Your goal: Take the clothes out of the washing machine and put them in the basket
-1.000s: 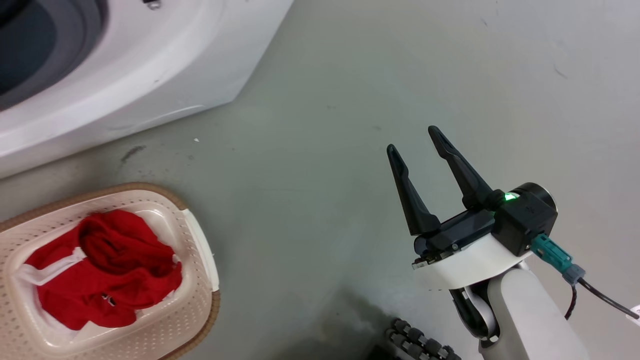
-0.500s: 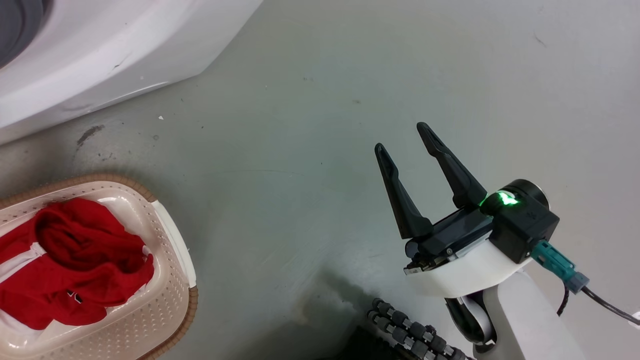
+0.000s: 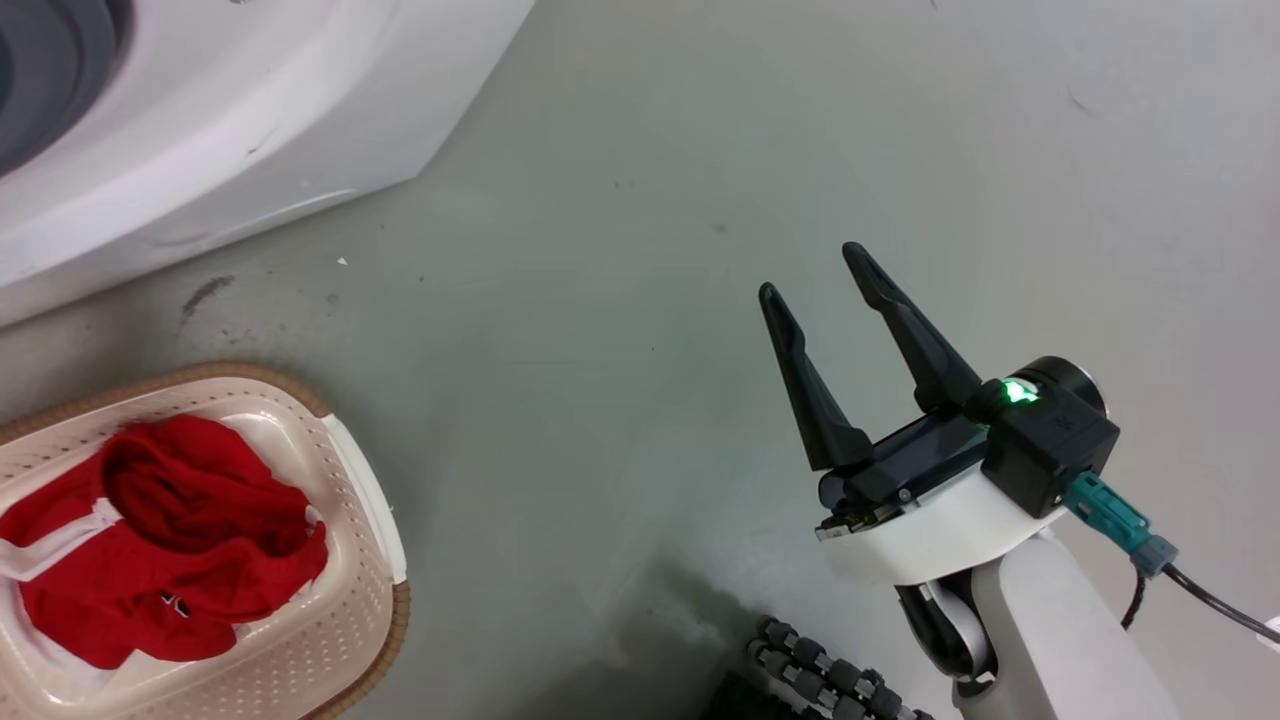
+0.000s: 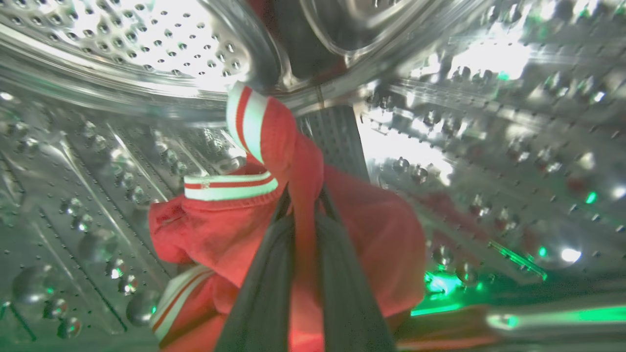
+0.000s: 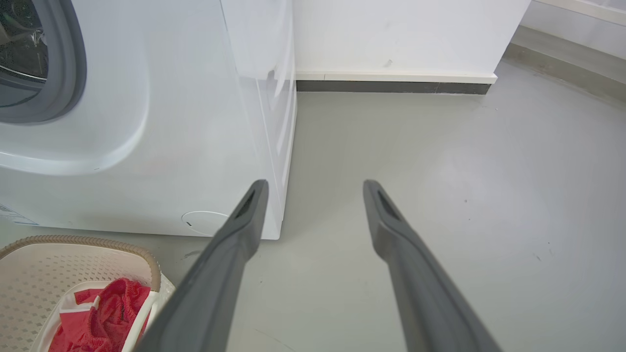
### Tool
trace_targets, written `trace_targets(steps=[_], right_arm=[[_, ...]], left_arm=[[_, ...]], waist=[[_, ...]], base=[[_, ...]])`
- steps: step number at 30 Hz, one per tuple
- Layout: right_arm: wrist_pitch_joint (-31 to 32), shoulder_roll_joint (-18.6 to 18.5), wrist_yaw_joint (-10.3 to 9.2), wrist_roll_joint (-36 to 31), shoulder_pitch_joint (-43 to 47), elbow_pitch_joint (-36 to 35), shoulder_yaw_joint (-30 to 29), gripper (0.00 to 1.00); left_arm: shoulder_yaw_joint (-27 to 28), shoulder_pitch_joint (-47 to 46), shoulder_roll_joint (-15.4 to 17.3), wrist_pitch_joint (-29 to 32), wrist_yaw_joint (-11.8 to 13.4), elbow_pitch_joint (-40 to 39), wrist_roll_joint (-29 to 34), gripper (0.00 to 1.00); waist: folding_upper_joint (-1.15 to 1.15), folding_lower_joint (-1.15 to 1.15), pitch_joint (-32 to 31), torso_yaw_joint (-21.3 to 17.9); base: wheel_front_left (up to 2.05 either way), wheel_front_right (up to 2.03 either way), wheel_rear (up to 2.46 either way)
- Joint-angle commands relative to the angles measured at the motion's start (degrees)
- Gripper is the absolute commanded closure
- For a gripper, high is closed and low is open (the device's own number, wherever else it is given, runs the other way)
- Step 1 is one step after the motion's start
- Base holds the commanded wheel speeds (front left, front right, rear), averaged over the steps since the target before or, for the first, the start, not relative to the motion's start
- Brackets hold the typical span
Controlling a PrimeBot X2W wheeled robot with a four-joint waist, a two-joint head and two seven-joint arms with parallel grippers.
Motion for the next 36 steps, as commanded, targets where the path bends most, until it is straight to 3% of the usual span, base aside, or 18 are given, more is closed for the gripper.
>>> trace_targets(steps=[1, 11, 18, 25, 36], right_arm=[[-0.09, 0.15, -0.05, -0.6, -0.76, 0.23, -0.66, 0.0], [-0.09, 0.14, -0.04, -4.01, 1.42, 1.61, -3.61, 0.0], [-0.1, 0.11, -0.04, -6.17, 3.56, 3.19, -5.14, 0.0], [0.85, 0.11, -0.05, -7.59, 6.07, 3.88, -7.27, 0.0], [4.64, 0.1, -0.05, -9.85, 11.36, 1.37, -10.39, 0.0]], left_arm=[[0.31, 2.06, -0.46, -3.84, 0.75, -0.76, -0.42, 1.0], [1.48, 12.17, -5.4, -23.95, 1.54, 4.09, -4.64, 1.0], [3.22, 19.16, -9.42, -36.59, -0.14, 10.33, -8.53, 1.0], [4.06, 24.2, -12.46, -39.31, -2.29, 10.52, -10.33, 1.0], [5.27, 36.82, -17.24, -39.39, -4.91, -3.6, -9.84, 1.0]], waist=[[0.0, -0.01, -1.41, 0.73], [0.0, -0.01, -9.93, 4.94], [0.0, -0.01, -17.28, 8.61], [0.0, -0.01, -23.61, 12.24], [0.0, -0.01, -33.9, 17.58]], base=[[0.0, 0.0, 0.0], [0.0, 0.0, 0.0], [0.0, 0.0, 0.0], [0.0, 0.0, 0.0], [0.0, 0.0, 0.0]])
